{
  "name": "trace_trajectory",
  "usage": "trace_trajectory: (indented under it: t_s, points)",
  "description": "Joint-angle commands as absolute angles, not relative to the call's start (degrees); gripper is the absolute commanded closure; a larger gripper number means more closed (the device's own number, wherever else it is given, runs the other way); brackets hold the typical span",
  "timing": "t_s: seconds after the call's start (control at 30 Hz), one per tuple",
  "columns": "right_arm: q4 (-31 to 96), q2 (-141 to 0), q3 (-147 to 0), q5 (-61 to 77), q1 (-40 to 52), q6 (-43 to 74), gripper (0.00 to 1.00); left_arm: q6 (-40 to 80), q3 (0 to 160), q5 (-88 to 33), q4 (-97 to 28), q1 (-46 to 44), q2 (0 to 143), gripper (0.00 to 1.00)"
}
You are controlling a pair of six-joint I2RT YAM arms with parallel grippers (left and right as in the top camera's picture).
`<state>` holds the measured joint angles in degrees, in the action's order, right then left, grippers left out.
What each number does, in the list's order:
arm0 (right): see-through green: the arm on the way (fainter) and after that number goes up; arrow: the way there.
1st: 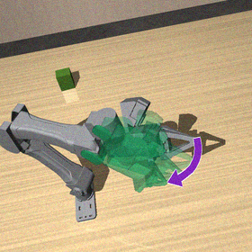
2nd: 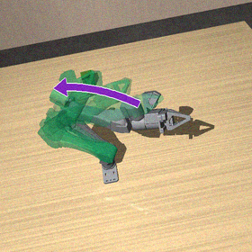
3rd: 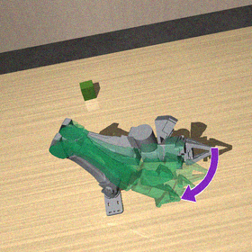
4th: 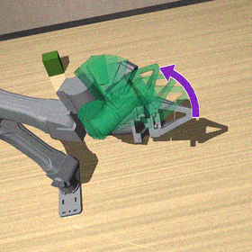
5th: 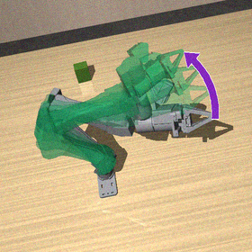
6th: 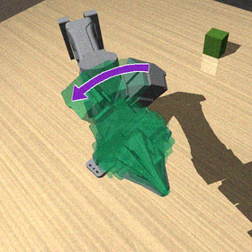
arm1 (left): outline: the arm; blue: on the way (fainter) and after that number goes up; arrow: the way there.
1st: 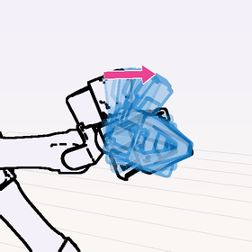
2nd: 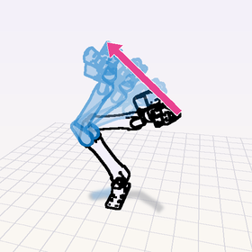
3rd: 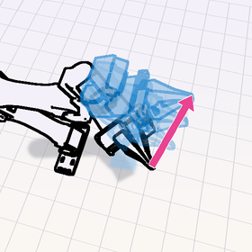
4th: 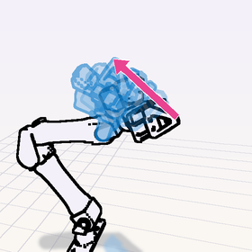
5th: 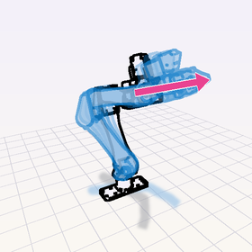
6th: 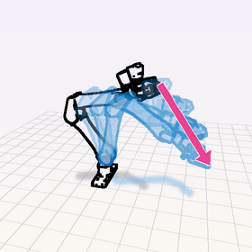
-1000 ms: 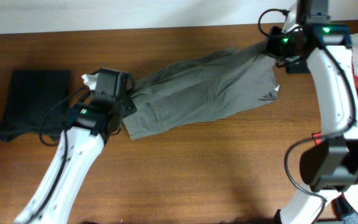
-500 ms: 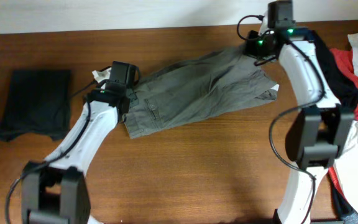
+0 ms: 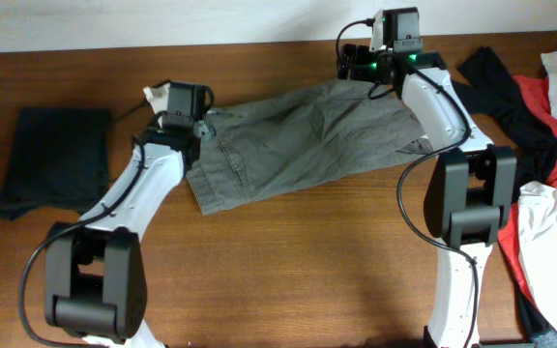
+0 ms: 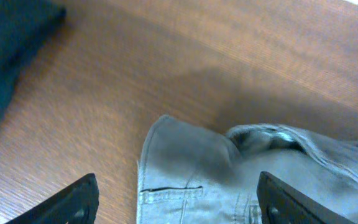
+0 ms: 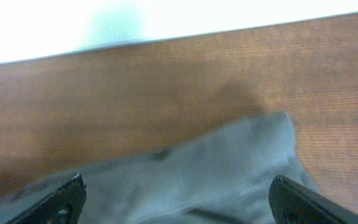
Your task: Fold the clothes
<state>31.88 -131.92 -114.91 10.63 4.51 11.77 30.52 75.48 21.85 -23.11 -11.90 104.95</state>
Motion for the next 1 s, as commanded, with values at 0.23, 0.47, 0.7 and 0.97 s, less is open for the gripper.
trace_trajectory:
  t_s: [0.23,0.47,0.7,0.97]
  points:
    - [53.36,-123.42,-116.53,11.33,1.74,9.43,0.82,27.09,77.60,2.44,-28.40,-12.91,100.77,0.99]
    - [53.65,-125.58,-110.13,4.84,1.37,9.43,0.96,24.49,77.60,2.31,-23.18,-16.23,109.56,0.99]
    - [49.36,-127.24,-100.05,1.45,0.75,9.43,0.96,20.47,77.62,2.35,-16.88,-17.26,116.84,0.99]
    - [47.57,-127.24,-89.32,1.45,-1.98,9.47,0.96,20.47,77.62,2.31,-17.39,-17.28,116.99,0.99]
